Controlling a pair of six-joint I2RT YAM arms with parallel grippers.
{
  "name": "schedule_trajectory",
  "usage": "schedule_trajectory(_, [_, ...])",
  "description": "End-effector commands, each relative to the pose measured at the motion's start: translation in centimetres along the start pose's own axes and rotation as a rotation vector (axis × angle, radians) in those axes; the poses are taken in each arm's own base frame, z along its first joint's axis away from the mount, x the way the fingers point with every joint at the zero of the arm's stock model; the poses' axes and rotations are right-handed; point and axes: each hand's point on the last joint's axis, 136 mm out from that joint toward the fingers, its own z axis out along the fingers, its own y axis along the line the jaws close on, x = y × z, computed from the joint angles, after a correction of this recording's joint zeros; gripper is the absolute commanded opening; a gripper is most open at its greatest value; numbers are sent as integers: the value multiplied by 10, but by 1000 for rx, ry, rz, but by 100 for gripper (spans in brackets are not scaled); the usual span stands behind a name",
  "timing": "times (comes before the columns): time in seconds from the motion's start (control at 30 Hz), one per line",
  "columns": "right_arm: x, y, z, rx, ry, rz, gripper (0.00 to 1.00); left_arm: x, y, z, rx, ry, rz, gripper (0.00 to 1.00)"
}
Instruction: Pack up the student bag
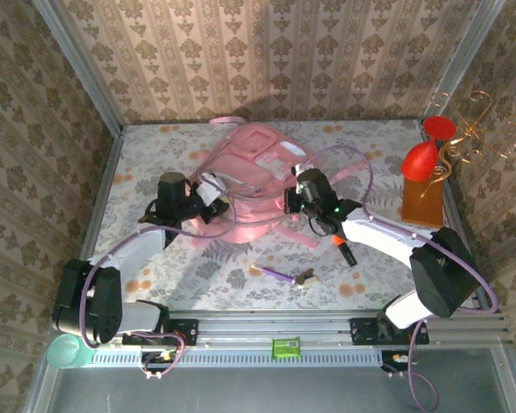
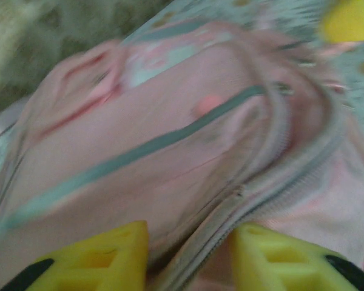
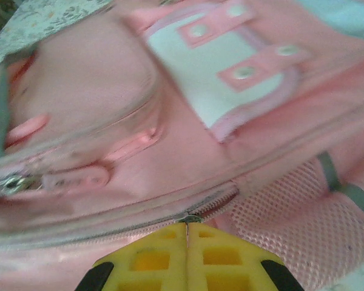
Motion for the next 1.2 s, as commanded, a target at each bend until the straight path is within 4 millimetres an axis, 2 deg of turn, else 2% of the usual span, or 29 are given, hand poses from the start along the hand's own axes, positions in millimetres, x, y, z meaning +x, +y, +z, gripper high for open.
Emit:
schedule_trajectory(0.0, [19,15,2,-29,21,56,0,12,55,-10,-268,82,-152,47])
schedule_trajectory(0.1, [39,33,8,-79,86,40,2,19,72,-25,-397,92,-300,53])
schedule_trajectory(0.2, [46,34,5,-78,125,-4,15,9,66,-37,-401,31,-408,59])
schedule_trajectory(0.33, [25,20,-15,-13,72,-68,38,-14,41,-44,-335,-38,-473,65])
schedule_trajectory(0.4, [10,23,-19,-68,50,-22,47,-24,26,-41,-310,-38,-452,70])
schedule_trajectory(0.5, [-7,38,-8,-195,70,129,55,-33,5,-31,-259,-12,-418,71])
schedule_trajectory(0.57, [-18,36,3,-215,82,231,58,-38,-7,-23,-228,4,-431,71])
schedule_trajectory(0.73, [-39,28,33,-259,103,413,60,-43,-28,-5,-175,32,-520,68])
schedule_trajectory(0.87, [-40,26,55,-236,152,421,61,-32,-26,2,-212,57,-608,67])
schedule_trajectory(1.17, [-25,43,83,-329,257,498,43,-1,-29,1,-250,140,-648,65])
